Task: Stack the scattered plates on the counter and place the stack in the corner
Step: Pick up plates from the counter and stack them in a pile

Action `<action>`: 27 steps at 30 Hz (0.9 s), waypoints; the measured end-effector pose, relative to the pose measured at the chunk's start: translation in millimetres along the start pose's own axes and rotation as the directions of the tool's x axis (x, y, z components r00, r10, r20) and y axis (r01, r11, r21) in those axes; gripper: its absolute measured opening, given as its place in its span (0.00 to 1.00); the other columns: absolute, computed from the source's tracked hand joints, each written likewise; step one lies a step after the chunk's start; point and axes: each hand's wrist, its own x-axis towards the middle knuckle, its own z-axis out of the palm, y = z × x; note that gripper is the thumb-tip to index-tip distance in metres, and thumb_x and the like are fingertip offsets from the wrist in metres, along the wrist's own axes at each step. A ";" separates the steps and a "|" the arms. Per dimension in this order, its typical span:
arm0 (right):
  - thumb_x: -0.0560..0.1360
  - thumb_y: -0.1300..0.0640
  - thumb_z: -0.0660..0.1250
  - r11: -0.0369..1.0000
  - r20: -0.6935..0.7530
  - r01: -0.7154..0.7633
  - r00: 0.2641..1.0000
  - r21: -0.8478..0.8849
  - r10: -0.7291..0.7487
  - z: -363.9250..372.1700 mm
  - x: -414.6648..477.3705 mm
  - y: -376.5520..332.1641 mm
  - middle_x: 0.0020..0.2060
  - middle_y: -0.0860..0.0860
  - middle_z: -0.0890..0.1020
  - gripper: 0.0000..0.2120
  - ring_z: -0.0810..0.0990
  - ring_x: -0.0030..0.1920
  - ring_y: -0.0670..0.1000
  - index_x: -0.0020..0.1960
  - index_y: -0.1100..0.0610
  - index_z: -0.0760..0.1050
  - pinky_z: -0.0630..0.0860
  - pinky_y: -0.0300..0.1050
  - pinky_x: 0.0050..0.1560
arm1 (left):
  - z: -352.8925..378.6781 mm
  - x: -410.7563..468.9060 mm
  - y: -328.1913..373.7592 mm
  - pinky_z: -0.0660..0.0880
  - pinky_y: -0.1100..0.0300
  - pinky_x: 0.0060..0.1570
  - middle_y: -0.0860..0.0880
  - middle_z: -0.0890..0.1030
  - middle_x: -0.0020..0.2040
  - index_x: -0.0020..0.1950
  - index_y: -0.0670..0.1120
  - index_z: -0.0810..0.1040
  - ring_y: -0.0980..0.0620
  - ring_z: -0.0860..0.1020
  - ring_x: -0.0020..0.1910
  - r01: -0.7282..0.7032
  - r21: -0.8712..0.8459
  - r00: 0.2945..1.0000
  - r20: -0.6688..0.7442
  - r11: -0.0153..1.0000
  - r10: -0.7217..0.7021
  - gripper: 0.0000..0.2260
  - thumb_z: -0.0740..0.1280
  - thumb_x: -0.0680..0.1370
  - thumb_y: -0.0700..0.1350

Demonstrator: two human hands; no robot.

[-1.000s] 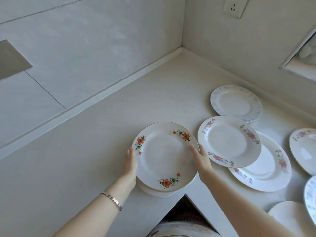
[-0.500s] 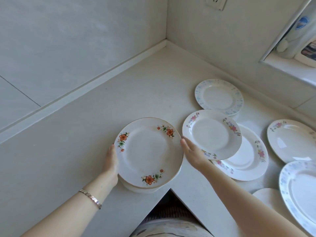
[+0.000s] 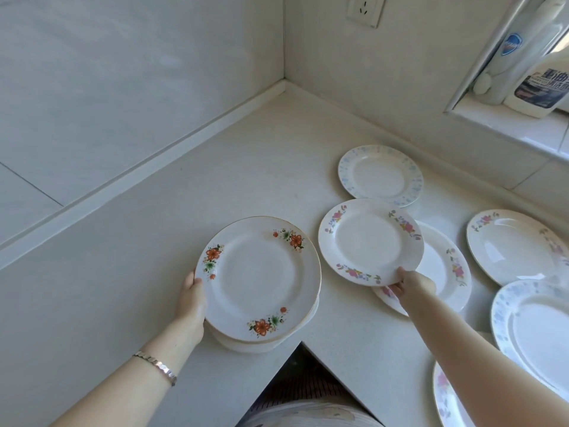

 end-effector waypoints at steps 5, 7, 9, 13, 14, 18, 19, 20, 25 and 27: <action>0.75 0.68 0.63 0.989 0.079 0.043 0.995 0.140 -0.054 -16.3 -12.5 -4.7 0.38 0.58 0.81 0.11 0.81 0.31 0.52 0.57 0.64 0.71 0.82 0.42 0.35 | -2.0 -1.0 -0.1 0.73 0.47 0.60 0.46 0.78 0.61 0.65 0.52 0.72 0.43 0.76 0.59 0.001 0.019 1.000 0.024 1.000 -0.001 0.16 0.52 0.81 0.44; 0.76 0.68 0.62 0.977 0.180 0.024 0.982 0.210 -0.062 -22.2 -21.7 -6.2 0.29 0.55 0.83 0.06 0.83 0.26 0.49 0.53 0.65 0.71 0.80 0.40 0.25 | -3.5 -1.3 0.7 0.74 0.49 0.57 0.46 0.79 0.60 0.64 0.52 0.72 0.44 0.77 0.55 -0.011 -0.008 0.999 0.030 1.000 0.011 0.15 0.52 0.81 0.43; 0.76 0.69 0.61 0.976 0.287 0.037 0.953 0.214 -0.099 -22.9 -33.6 -7.5 0.25 0.52 0.84 0.03 0.84 0.27 0.47 0.48 0.64 0.72 0.79 0.38 0.26 | -3.7 -0.5 0.8 0.73 0.51 0.56 0.46 0.79 0.60 0.64 0.51 0.73 0.45 0.77 0.54 -0.017 -0.009 0.999 0.028 1.000 0.017 0.16 0.53 0.80 0.42; 0.75 0.69 0.61 0.983 0.418 0.181 0.893 0.004 -0.166 -3.8 -66.5 -3.8 0.28 0.56 0.82 0.03 0.82 0.27 0.49 0.44 0.65 0.73 0.80 0.37 0.27 | -3.0 -10.7 12.1 0.63 0.53 0.69 0.44 0.68 0.72 0.73 0.44 0.64 0.45 0.67 0.70 -0.157 0.103 0.982 -0.092 0.982 0.167 0.20 0.53 0.81 0.43; 0.75 0.69 0.62 0.972 0.433 0.224 0.885 -0.070 -0.172 2.9 -73.2 0.9 0.31 0.58 0.80 0.03 0.81 0.28 0.50 0.44 0.66 0.73 0.80 0.37 0.28 | -2.5 -14.5 16.8 0.60 0.54 0.71 0.45 0.65 0.74 0.74 0.43 0.62 0.46 0.64 0.73 -0.220 0.127 0.968 -0.093 0.967 0.232 0.20 0.52 0.81 0.43; 0.74 0.68 0.64 0.922 0.492 0.290 0.860 -0.257 -0.134 24.9 -91.7 29.1 0.37 0.58 0.80 0.05 0.80 0.37 0.54 0.41 0.63 0.76 0.80 0.38 0.30 | 3.4 -29.3 28.3 0.60 0.65 0.62 0.54 0.71 0.66 0.68 0.49 0.68 0.54 0.66 0.67 -0.366 0.159 0.931 0.066 0.917 0.360 0.16 0.50 0.83 0.46; 0.74 0.68 0.64 0.914 0.499 0.294 0.857 -0.279 -0.123 28.6 -94.9 35.8 0.37 0.58 0.80 0.05 0.80 0.37 0.55 0.41 0.63 0.76 0.80 0.38 0.30 | 5.4 -29.8 27.5 0.60 0.68 0.54 0.56 0.72 0.59 0.63 0.49 0.71 0.57 0.66 0.61 -0.382 0.183 0.924 0.104 0.906 0.368 0.14 0.50 0.82 0.46; 0.74 0.69 0.64 0.906 0.503 0.301 0.856 -0.299 -0.118 31.6 -97.3 41.3 0.37 0.58 0.80 0.05 0.80 0.37 0.55 0.41 0.63 0.77 0.80 0.38 0.30 | 7.0 -27.8 25.1 0.61 0.67 0.52 0.57 0.71 0.57 0.62 0.46 0.71 0.58 0.66 0.59 -0.398 0.197 0.917 0.121 0.896 0.381 0.13 0.51 0.82 0.46; 0.74 0.68 0.63 0.862 0.522 0.366 0.841 -0.350 -0.145 39.4 -102.2 54.4 0.36 0.57 0.81 0.05 0.81 0.35 0.54 0.44 0.62 0.77 0.80 0.37 0.30 | 9.4 -11.6 10.1 0.56 0.47 0.74 0.41 0.59 0.75 0.74 0.41 0.60 0.45 0.57 0.76 -0.425 0.372 0.905 0.166 0.825 0.391 0.23 0.53 0.80 0.49; 0.75 0.65 0.63 0.810 0.533 0.432 0.827 -0.397 -0.180 40.8 -104.0 54.6 0.40 0.57 0.82 0.05 0.82 0.37 0.53 0.48 0.61 0.76 0.80 0.39 0.34 | 9.0 -10.7 7.7 0.51 0.51 0.75 0.42 0.54 0.77 0.75 0.40 0.57 0.47 0.50 0.77 -0.412 0.405 0.911 0.174 0.816 0.373 0.23 0.53 0.81 0.45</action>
